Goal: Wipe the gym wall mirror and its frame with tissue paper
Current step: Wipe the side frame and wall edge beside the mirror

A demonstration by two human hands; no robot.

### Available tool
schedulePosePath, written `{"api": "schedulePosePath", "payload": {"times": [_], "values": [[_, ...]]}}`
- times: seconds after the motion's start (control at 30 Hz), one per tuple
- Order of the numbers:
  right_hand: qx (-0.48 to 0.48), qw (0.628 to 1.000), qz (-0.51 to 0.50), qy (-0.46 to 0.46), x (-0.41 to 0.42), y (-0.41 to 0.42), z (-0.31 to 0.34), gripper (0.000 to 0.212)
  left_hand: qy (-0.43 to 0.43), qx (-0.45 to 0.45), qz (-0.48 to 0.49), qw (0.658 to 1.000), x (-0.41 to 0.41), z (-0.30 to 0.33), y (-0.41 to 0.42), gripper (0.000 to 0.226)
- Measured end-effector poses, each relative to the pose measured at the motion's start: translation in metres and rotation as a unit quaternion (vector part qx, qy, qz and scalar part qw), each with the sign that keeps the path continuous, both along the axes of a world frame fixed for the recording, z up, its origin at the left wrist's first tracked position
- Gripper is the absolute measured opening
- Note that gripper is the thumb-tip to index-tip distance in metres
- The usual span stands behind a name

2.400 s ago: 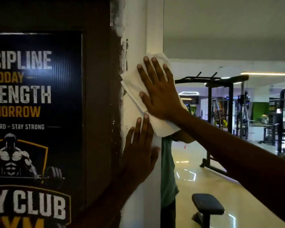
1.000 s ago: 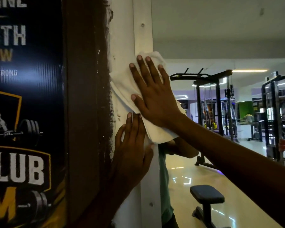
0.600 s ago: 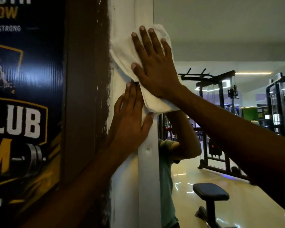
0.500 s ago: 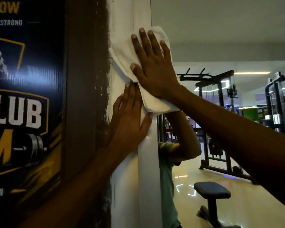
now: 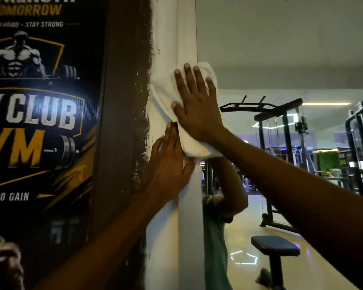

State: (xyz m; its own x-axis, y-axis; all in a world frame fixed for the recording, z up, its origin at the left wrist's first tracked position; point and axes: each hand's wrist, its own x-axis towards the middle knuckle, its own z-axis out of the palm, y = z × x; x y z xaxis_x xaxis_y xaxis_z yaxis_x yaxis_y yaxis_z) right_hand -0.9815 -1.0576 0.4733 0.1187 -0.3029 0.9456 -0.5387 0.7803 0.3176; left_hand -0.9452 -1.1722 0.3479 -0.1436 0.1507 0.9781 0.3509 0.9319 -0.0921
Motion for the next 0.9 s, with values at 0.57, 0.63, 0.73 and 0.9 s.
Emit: {"api": "schedulePosePath", "payload": {"times": [0.57, 0.63, 0.73, 0.9], "values": [[0.02, 1.0, 0.018, -0.011, 0.004, 0.006, -0.066, 0.074, -0.077, -0.018, 0.057, 0.995, 0.014, -0.084, -0.001, 0.09], [0.028, 0.999, 0.018, -0.007, 0.0, 0.008, -0.101, 0.073, -0.058, -0.018, 0.048, 0.997, 0.016, -0.1, -0.002, 0.084], [0.036, 0.999, 0.013, -0.003, -0.004, 0.009, -0.103, 0.074, -0.082, -0.025, 0.065, 0.994, 0.02, -0.122, -0.004, 0.085], [0.011, 1.0, 0.025, -0.004, -0.003, 0.008, -0.063, 0.073, -0.109, -0.024, 0.09, 0.99, 0.024, -0.128, -0.003, 0.088]]}}
